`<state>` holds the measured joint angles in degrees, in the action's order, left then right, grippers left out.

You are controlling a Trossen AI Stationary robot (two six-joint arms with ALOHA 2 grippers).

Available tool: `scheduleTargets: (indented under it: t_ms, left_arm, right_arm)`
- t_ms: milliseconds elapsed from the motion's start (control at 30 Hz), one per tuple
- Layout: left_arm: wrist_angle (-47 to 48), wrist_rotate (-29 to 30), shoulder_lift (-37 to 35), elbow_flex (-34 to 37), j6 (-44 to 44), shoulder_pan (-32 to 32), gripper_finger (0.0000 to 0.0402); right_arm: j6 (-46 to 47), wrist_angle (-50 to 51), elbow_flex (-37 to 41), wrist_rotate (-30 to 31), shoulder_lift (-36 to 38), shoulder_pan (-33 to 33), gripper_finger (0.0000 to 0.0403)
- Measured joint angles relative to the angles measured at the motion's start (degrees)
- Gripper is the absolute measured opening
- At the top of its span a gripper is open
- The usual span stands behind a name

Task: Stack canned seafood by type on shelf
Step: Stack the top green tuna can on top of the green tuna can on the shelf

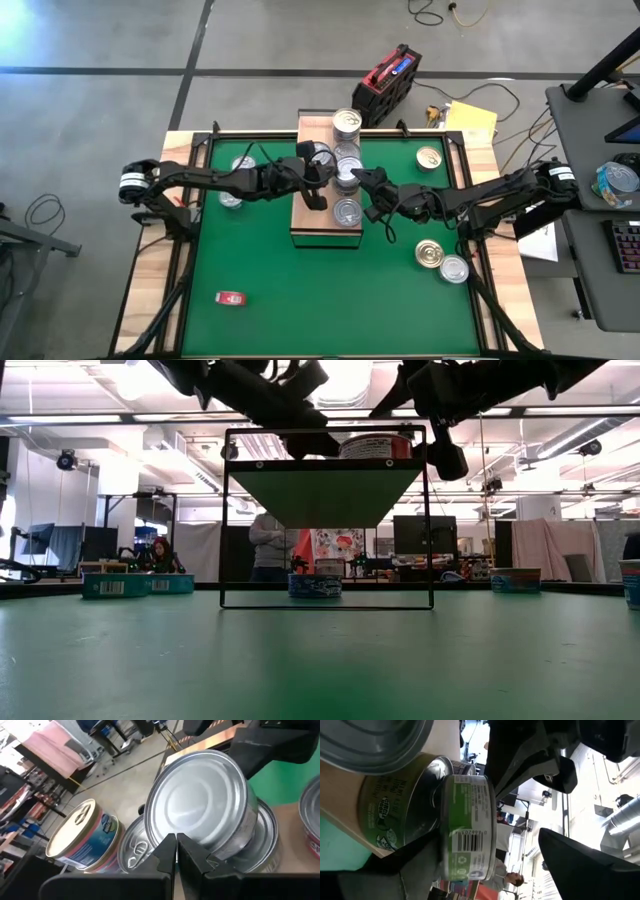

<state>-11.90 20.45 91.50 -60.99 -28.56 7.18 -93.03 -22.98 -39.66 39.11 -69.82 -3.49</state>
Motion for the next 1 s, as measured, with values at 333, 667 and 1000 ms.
scheduleTargets:
  t_ms: [333,667,1000]
  left_arm:
    - [0.13,0.02,-1.02,0.00,-0.93,-0.04,0.0000]
    - [-0.11,-10.03,-3.41,0.00,-1.33,0.11,0.0000]
    - [0.37,-10.78,-3.41,0.00,-1.40,0.60,0.0000]
  right_arm:
    - [-0.16,0.07,0.00,0.07,0.00,0.00,0.0321]
    - [-0.52,0.02,-0.83,0.02,-0.02,-0.02,0.0337]
    - [-0.46,0.15,-1.90,-0.06,-0.02,-2.07,0.0332]
